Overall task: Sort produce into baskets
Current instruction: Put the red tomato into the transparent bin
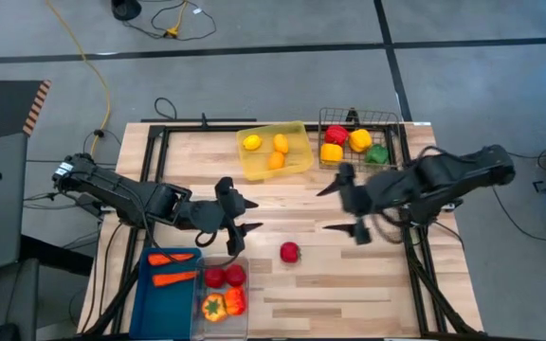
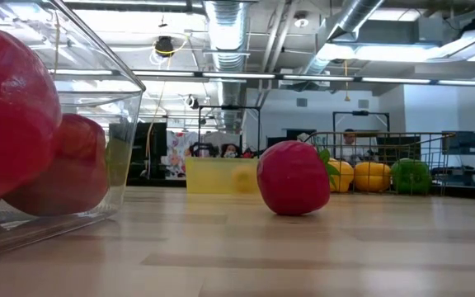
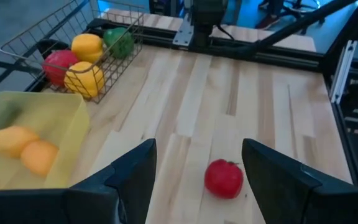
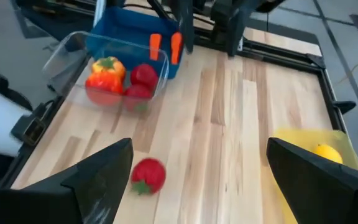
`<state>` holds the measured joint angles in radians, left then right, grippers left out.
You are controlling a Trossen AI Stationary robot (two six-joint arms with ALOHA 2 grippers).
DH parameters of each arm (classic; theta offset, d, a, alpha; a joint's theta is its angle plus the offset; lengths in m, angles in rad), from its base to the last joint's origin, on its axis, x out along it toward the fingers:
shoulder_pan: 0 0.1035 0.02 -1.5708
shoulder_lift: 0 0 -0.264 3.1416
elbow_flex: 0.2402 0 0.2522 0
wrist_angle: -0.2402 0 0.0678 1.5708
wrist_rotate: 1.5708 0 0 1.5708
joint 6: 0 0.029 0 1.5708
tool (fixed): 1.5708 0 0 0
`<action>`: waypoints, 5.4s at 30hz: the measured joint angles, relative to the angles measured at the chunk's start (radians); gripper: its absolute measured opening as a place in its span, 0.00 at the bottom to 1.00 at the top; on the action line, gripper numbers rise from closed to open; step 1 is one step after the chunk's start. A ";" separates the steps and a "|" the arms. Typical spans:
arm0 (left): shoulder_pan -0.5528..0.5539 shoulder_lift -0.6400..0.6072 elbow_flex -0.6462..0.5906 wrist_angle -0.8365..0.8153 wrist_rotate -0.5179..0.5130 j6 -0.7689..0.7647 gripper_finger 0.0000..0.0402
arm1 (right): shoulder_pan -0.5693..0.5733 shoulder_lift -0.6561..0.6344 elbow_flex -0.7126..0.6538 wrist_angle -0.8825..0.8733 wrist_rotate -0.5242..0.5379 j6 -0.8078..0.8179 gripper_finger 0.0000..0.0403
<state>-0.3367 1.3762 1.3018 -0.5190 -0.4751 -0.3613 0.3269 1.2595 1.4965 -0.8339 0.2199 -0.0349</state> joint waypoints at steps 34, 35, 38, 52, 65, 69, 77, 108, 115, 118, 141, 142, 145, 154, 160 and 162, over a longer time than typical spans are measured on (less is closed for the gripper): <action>0.064 0.285 0.000 0.130 0.241 0.085 0.95 | -0.164 -0.866 -0.921 0.360 0.074 0.156 0.99; 0.064 0.299 0.000 0.131 0.246 0.093 0.97 | -0.167 -0.882 -0.939 0.366 0.073 0.166 0.99; 0.065 0.336 0.000 0.134 0.258 0.114 0.99 | -0.167 -0.932 -0.987 0.375 0.073 0.192 0.99; 0.064 0.515 0.000 0.315 0.303 0.119 1.00 | -0.167 -1.133 -1.170 0.426 0.072 0.239 0.99; 0.067 0.591 0.000 0.381 0.309 0.114 1.00 | -0.167 -1.204 -1.287 0.432 0.074 0.274 0.99; 0.073 0.591 0.000 0.383 0.287 0.110 1.00 | -0.167 -1.204 -1.304 0.435 0.074 0.274 0.99; 0.077 0.622 0.001 0.411 0.313 0.067 1.00 | -0.167 -1.203 -1.323 0.434 0.074 0.274 0.99; 0.073 0.706 0.000 0.429 0.270 0.062 0.96 | -0.198 -1.203 -1.322 0.422 0.097 0.237 0.99; 0.073 0.705 0.000 0.441 0.253 0.088 0.92 | -0.219 -1.203 -1.336 0.478 0.097 0.244 0.99; 0.073 0.705 0.000 0.453 0.253 0.088 0.86 | -0.219 -1.203 -1.380 0.578 0.091 0.220 0.99; 0.078 0.464 0.000 0.262 0.431 0.028 0.70 | -0.218 -1.201 -1.421 0.670 0.068 0.166 0.99; 0.075 0.438 0.000 0.220 0.456 0.011 0.70 | -0.218 -1.201 -1.421 0.669 0.068 0.166 0.99; 0.054 0.369 0.000 0.103 0.530 -0.032 0.70 | -0.218 -1.201 -1.421 0.668 0.068 0.166 0.99; -0.070 0.231 0.000 -0.231 0.601 -0.164 0.70 | -0.218 -1.201 -1.421 0.665 0.068 0.168 0.99; -0.151 0.226 0.000 -0.285 0.599 -0.210 0.70 | -0.218 -1.201 -1.421 0.663 0.068 0.169 0.99; -0.170 0.226 0.000 -0.285 0.582 -0.210 0.70 | -0.218 -1.201 -1.421 0.663 0.068 0.169 0.99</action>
<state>-0.5065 1.6023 1.3022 -0.8040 0.1070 -0.5716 0.1085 0.0586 0.0753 -0.1711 0.2878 0.1337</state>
